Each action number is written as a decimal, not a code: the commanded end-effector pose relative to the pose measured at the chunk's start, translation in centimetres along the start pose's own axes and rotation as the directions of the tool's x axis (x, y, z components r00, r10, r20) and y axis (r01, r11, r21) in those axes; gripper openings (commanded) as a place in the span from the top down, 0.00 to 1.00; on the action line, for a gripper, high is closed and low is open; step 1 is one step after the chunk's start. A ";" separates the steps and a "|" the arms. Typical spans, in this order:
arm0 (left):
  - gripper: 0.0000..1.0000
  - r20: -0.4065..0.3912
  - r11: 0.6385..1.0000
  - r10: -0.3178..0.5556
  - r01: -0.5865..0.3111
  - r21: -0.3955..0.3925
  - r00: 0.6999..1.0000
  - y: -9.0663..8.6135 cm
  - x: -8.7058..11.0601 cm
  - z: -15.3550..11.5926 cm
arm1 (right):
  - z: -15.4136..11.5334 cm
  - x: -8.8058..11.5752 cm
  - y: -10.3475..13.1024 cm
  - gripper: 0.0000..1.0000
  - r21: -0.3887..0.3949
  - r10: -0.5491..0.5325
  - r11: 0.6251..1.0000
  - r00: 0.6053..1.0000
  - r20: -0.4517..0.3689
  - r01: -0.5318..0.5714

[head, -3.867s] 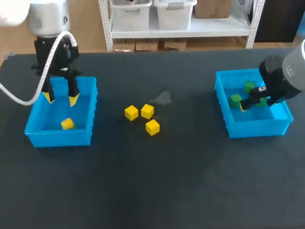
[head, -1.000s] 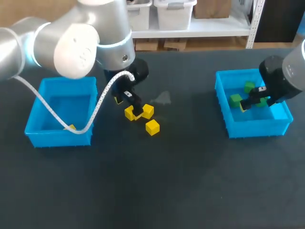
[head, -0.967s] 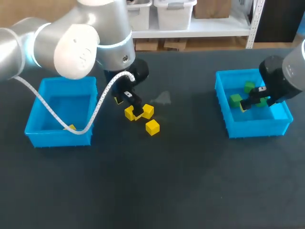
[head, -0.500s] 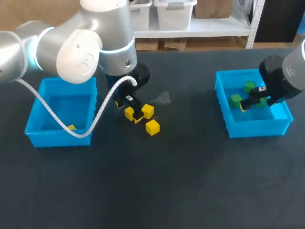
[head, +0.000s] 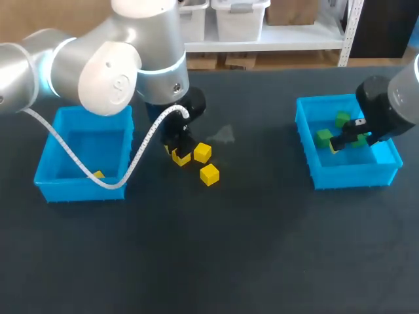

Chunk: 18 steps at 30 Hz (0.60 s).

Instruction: Put the green cubes in the right bin and the yellow cubes in the left bin.

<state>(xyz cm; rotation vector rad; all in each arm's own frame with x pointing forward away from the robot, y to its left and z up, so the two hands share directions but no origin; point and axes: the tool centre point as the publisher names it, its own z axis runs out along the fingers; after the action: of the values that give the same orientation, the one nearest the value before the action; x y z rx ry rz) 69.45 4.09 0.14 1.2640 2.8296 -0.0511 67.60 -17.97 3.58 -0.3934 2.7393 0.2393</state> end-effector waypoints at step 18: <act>1.00 0.176 0.994 -0.100 0.106 -0.022 0.979 4.9 0.3 -9.8 | -0.1 0.1 0.1 0.00 0.004 0.001 1.000 1.000 0.004 -0.001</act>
<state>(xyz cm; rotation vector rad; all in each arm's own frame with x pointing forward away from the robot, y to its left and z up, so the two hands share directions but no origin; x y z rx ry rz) 73.78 6.32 7.86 1.0702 2.7561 -0.0943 67.60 -17.97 3.58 -0.3935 2.7393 0.2393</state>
